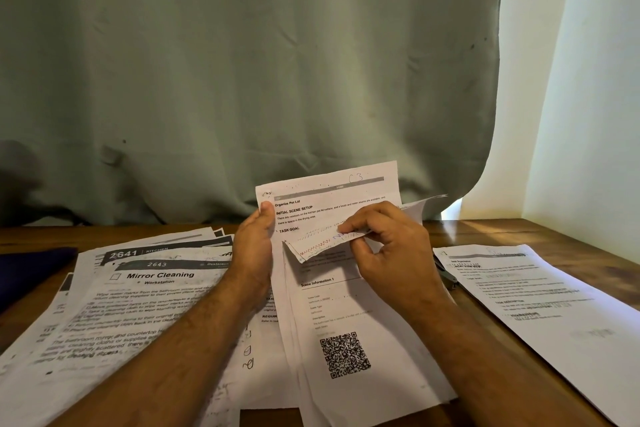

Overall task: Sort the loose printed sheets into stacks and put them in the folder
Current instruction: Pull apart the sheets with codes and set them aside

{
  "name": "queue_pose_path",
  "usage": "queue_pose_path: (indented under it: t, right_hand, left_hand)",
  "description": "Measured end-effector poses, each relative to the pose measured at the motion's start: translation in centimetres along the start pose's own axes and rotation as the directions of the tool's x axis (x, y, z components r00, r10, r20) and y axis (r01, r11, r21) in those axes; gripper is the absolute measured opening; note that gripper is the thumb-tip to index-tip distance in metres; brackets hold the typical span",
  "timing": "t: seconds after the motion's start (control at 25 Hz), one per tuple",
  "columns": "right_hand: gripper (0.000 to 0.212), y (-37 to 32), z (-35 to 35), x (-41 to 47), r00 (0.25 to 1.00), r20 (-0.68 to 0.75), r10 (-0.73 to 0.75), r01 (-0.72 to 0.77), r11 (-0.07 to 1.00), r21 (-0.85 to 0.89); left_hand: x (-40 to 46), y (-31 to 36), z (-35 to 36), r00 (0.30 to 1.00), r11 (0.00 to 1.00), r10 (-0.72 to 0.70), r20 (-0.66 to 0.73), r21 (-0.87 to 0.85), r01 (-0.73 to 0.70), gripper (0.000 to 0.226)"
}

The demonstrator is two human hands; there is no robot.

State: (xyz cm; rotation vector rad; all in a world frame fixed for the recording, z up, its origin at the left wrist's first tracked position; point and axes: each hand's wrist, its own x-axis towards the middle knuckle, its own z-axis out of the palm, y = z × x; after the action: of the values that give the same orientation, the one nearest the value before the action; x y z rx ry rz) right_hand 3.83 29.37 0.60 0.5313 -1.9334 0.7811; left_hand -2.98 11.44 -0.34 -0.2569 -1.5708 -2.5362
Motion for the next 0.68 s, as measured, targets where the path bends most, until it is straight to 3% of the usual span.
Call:
queue_pose_path:
  t: [0.28, 0.52, 0.68]
  right_hand:
    - [0.017, -1.0, 0.0, 3.2, 1.0, -0.01, -0.022, 0.02, 0.993, -0.115]
    - [0.025, -1.1, 2.5, 6.8, 0.985, 0.095, 0.144, -0.112, 0.952, -0.284]
    - [0.033, -0.7, 3.7, 6.4, 0.976, 0.12, 0.183, -0.149, 0.957, -0.248]
  left_hand:
    - [-0.4, 0.3, 0.5, 0.992, 0.993, 0.097, 0.078, 0.058, -0.102, 0.042]
    - [-0.5, 1.0, 0.7, 0.984, 0.978, 0.12, 0.133, 0.156, -0.14, 0.057]
    - [-0.2, 0.6, 0.6, 0.981, 0.965, 0.129, 0.148, 0.207, -0.158, 0.027]
